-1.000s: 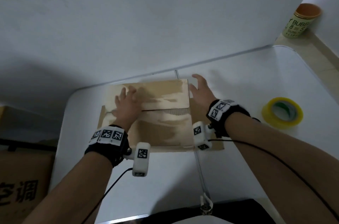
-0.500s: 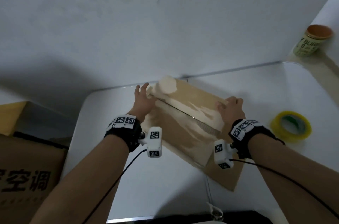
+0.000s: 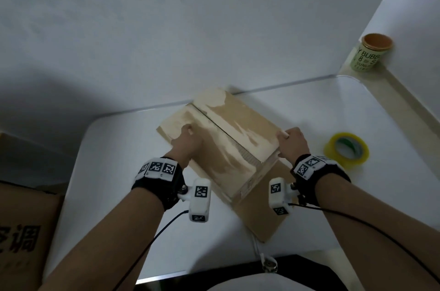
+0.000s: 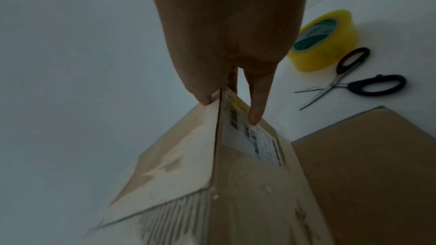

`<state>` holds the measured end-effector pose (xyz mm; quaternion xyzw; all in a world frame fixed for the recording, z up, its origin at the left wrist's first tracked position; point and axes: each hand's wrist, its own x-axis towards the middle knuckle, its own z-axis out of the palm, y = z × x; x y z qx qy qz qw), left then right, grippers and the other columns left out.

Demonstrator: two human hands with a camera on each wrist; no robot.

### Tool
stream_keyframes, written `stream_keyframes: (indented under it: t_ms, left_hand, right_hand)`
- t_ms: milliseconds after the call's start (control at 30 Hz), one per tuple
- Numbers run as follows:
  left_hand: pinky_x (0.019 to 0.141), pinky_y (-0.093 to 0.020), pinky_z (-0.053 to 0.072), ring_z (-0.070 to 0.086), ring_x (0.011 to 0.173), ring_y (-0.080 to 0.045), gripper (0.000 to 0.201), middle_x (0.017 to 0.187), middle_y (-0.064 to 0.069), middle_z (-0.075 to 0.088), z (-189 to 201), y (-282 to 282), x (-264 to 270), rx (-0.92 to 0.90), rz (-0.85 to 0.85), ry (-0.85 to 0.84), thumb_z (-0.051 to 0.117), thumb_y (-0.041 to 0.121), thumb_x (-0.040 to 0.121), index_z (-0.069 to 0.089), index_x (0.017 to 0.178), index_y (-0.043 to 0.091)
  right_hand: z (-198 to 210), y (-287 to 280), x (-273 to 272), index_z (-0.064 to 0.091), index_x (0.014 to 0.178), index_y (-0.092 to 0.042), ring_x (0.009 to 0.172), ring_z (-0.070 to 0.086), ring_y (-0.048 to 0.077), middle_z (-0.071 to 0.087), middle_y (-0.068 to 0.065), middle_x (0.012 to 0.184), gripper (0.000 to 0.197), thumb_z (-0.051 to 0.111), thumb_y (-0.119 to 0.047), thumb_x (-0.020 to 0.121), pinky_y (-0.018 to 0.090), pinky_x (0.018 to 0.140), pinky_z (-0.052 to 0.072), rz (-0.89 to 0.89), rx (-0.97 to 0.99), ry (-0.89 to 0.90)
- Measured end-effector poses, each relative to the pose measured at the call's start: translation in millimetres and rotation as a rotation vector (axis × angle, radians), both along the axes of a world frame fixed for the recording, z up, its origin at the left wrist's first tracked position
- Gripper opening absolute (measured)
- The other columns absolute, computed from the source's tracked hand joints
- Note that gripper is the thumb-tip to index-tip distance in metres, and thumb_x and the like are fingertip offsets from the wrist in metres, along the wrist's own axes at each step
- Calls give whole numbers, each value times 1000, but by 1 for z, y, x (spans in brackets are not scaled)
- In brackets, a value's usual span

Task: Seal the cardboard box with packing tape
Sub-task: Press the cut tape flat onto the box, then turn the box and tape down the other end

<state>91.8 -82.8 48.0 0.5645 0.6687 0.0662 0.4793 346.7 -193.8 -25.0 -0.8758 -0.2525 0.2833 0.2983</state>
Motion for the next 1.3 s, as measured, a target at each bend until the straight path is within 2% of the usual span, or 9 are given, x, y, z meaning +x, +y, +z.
stream_keyframes:
  t_ms: [100,267,400,533,700,800,1000,1133,1300]
  left_hand:
    - [87,-45,52,52,97,-36,58,136,-25,35,-4,-11,8,57,-159,115,38,24,93,22,147,39]
    - [91,-45,52,51,112,-37,62,133,-24,42,-7,-22,36,120,-388,94,36,8,89,31,148,28]
    - [97,-45,47,50,116,-40,53,126,-24,52,-1,-14,47,227,-388,70,33,6,93,38,144,19]
    - [102,-46,42,46,123,-41,46,135,-23,49,-8,-6,33,215,-363,157,32,14,98,40,143,18]
    - [117,-49,15,8,144,-38,62,157,-21,5,-4,-12,59,276,-316,301,41,8,91,29,147,30]
    - [118,-52,11,-7,148,-32,69,161,-8,-9,-4,-23,85,336,-455,187,52,4,88,30,146,31]
    - [104,-34,37,39,131,-29,45,143,-14,36,13,-22,139,349,-602,-60,53,4,91,50,136,12]
    - [70,-25,45,55,81,-12,35,105,-4,58,16,-19,175,303,-448,-277,48,0,89,66,112,18]
    - [84,-21,38,53,107,-12,32,118,-2,62,9,-14,222,166,-412,-327,49,-4,91,67,113,11]
  right_hand:
    - [14,-12,0,53,105,1,96,62,37,59,22,111,55,43,-51,90,38,80,49,-38,-92,-62]
    - [12,-43,15,45,124,3,104,56,40,51,25,125,68,35,-57,93,43,84,46,-122,-204,-78]
    - [14,-50,21,48,116,-3,98,60,37,57,22,117,64,36,-60,91,43,84,50,-100,-160,-3]
    - [13,-56,15,51,87,-13,79,69,32,67,14,93,48,45,-61,85,47,80,57,26,-95,172]
    - [22,-61,9,65,83,-4,74,72,31,72,14,86,58,37,-54,96,36,72,60,75,-79,436]
    - [19,-66,25,66,85,-3,77,70,30,70,16,93,48,38,-38,100,37,73,57,50,-110,252]
    - [14,-83,78,51,126,-4,120,51,30,48,16,133,33,43,-6,94,36,98,46,82,-414,-167]
    - [-1,-92,109,36,138,-3,132,37,32,34,17,145,47,49,-14,94,42,107,37,84,-511,-196]
    - [-20,-102,139,49,128,-12,131,39,30,46,12,136,35,48,-23,95,43,106,37,169,-669,-218]
